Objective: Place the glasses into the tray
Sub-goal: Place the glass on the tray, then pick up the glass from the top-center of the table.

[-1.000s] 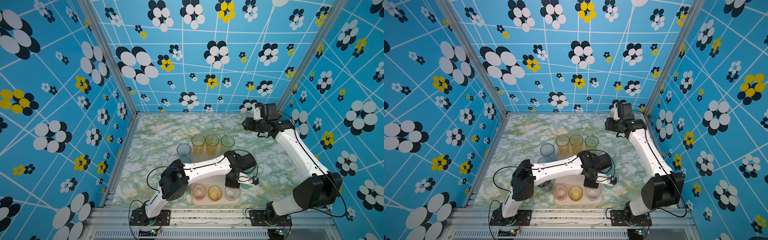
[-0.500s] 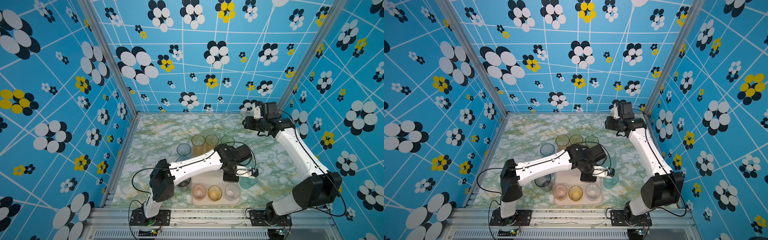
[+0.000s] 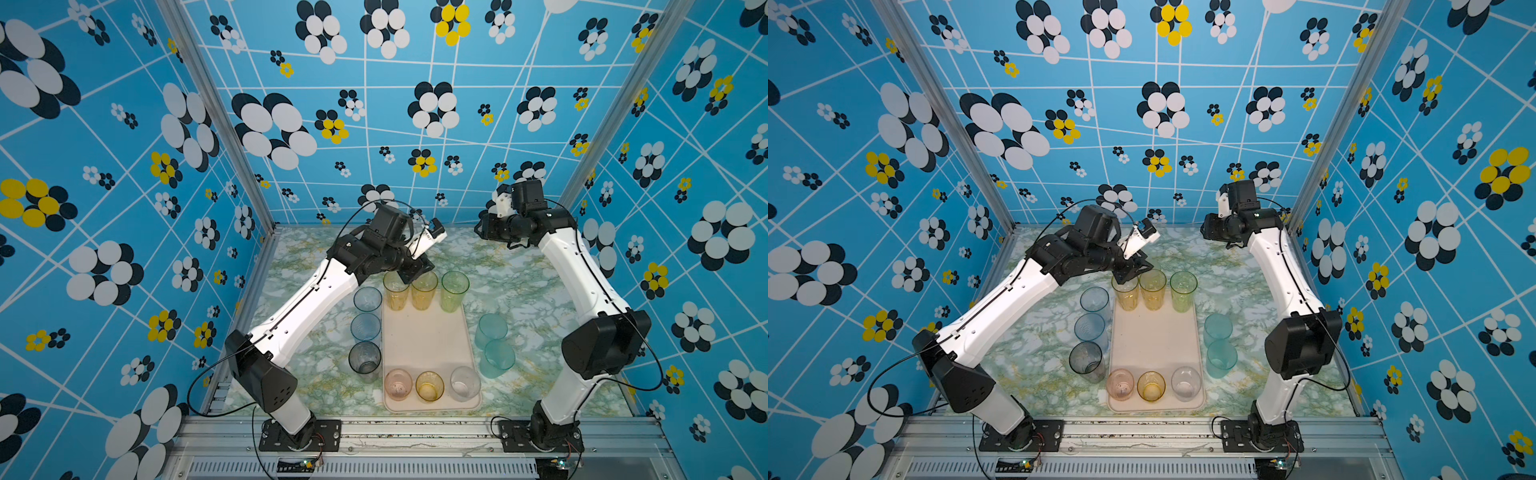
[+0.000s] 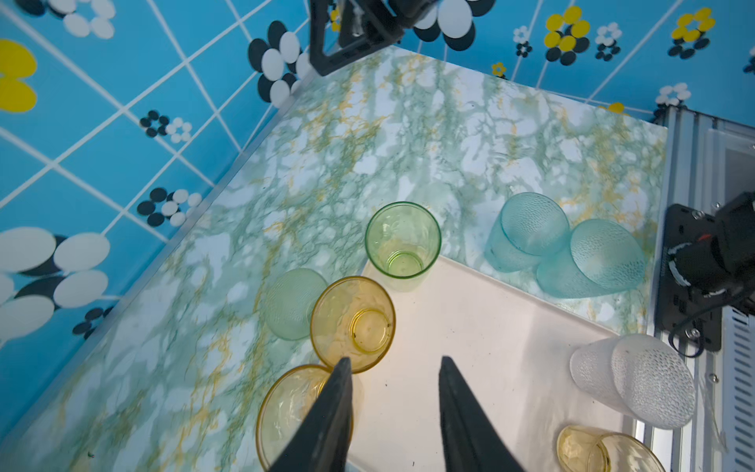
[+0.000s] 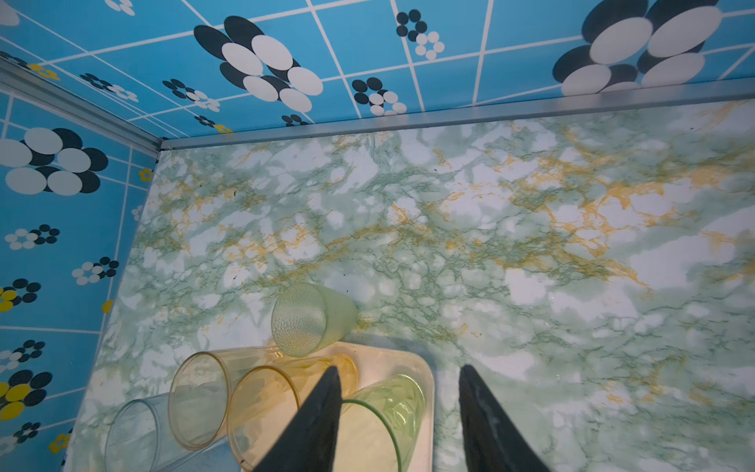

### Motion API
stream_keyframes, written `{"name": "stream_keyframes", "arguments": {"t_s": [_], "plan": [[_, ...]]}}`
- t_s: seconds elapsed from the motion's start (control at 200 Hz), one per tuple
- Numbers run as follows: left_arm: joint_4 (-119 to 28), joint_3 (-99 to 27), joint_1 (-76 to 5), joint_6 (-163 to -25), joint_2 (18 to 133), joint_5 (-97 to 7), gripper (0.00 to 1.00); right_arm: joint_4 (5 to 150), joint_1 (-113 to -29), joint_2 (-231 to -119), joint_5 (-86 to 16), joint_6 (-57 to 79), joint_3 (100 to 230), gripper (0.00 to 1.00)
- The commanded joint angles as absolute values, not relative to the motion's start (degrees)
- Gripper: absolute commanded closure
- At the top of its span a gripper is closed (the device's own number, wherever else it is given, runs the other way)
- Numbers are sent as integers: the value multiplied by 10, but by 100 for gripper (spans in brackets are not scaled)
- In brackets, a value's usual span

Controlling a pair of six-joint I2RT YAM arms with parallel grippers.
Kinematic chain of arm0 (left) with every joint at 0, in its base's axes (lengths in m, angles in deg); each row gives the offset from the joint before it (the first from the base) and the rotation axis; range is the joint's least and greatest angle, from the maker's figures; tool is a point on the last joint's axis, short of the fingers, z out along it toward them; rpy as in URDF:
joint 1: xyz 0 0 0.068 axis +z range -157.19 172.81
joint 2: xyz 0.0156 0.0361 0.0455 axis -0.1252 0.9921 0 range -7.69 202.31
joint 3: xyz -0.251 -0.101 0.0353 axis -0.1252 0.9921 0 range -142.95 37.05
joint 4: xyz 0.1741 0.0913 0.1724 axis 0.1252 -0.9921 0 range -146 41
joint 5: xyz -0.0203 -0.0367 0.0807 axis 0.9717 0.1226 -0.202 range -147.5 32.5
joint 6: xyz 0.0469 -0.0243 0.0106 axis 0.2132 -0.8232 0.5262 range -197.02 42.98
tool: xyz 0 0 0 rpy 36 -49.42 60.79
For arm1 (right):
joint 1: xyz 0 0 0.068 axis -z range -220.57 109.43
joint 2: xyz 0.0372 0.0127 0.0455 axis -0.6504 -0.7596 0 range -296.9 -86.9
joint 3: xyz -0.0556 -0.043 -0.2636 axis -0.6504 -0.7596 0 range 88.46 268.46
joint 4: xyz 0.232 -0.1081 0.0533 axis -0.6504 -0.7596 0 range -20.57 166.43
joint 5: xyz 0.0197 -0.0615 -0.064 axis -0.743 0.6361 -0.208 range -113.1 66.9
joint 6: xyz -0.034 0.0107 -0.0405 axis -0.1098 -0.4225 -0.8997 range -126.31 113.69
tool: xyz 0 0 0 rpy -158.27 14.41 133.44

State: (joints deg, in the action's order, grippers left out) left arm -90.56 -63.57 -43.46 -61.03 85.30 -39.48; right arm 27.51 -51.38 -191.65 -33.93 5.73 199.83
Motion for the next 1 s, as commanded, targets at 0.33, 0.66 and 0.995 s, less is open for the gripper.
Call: {"name": "stream_keyframes", "arguments": {"t_s": [0.33, 0.66, 0.995], "plan": [[-814, -547, -273, -769, 795, -416, 63, -12, -613, -2187, -327, -31, 2349, 53], [-788, -501, -209, -798, 794, -374, 63, -33, -641, -2270, -344, -13, 2425, 54], [-779, -496, -184, -798, 800, -359, 63, -15, -653, -2302, -340, 5, 2442, 54]]}}
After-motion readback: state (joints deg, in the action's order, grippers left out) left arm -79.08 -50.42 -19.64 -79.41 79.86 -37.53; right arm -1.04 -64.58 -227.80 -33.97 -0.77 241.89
